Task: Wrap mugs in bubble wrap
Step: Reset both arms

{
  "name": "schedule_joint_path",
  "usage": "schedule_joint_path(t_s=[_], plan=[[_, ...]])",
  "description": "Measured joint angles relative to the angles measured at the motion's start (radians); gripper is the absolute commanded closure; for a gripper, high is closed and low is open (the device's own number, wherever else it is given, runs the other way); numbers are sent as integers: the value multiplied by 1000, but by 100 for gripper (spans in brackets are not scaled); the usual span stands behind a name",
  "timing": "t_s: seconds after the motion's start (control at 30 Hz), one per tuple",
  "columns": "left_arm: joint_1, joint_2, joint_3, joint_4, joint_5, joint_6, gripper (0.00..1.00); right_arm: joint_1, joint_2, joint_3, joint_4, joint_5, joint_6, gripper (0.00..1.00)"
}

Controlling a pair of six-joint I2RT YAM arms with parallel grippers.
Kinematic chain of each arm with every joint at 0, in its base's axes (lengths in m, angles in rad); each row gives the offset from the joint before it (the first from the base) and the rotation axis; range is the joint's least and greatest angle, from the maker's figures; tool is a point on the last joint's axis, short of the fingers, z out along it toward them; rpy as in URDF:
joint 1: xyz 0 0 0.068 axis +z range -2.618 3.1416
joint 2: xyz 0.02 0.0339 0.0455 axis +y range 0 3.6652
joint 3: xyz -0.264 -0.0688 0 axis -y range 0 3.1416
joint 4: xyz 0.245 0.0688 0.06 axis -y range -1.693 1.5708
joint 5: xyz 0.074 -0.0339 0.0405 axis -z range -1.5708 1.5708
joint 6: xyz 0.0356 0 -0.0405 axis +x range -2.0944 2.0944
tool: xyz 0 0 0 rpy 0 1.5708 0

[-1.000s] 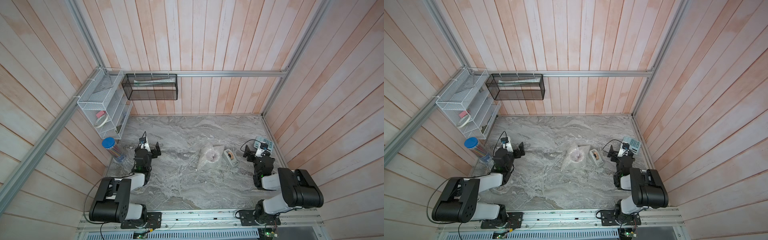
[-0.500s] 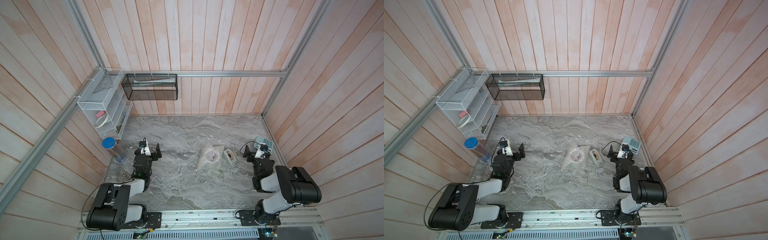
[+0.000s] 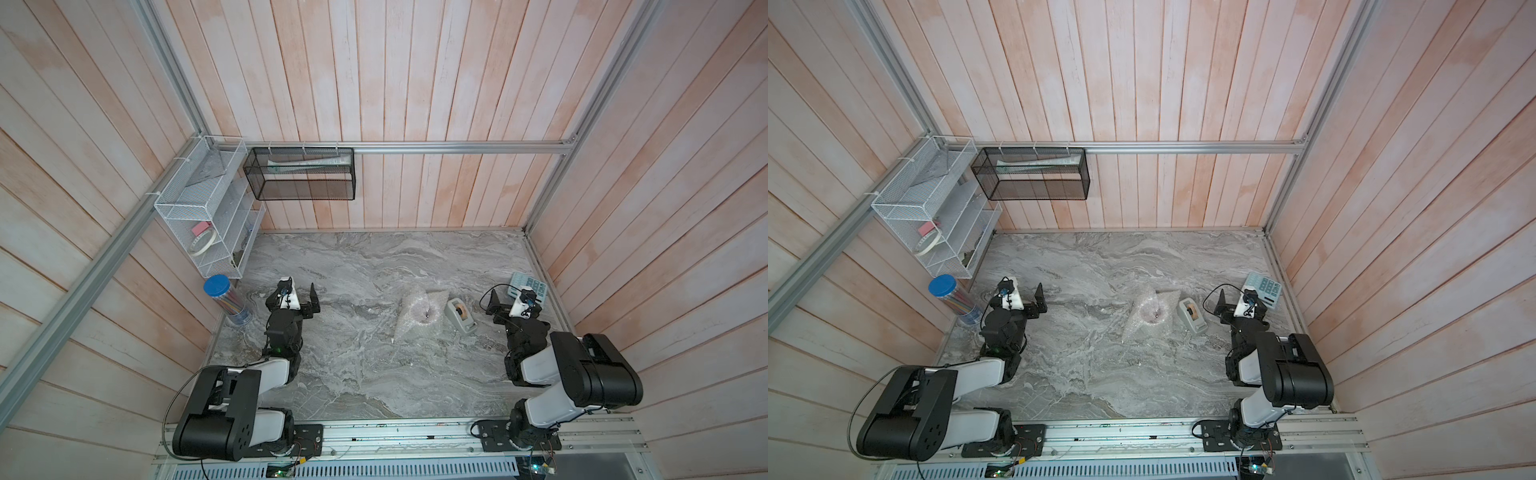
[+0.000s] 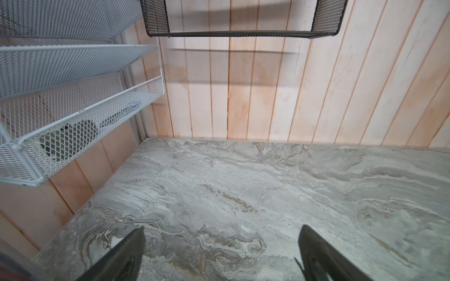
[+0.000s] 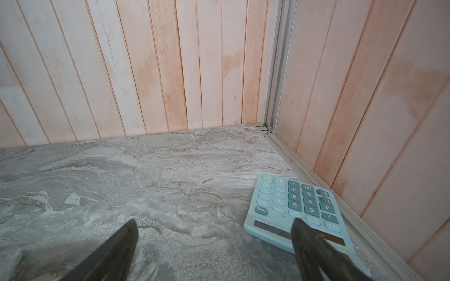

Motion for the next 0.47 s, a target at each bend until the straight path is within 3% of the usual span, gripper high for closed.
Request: schedule_joint_path(t_s=[0.47], plan=[[40, 100, -31, 155, -3, 2, 0, 0, 0, 24, -36, -16, -15, 2]])
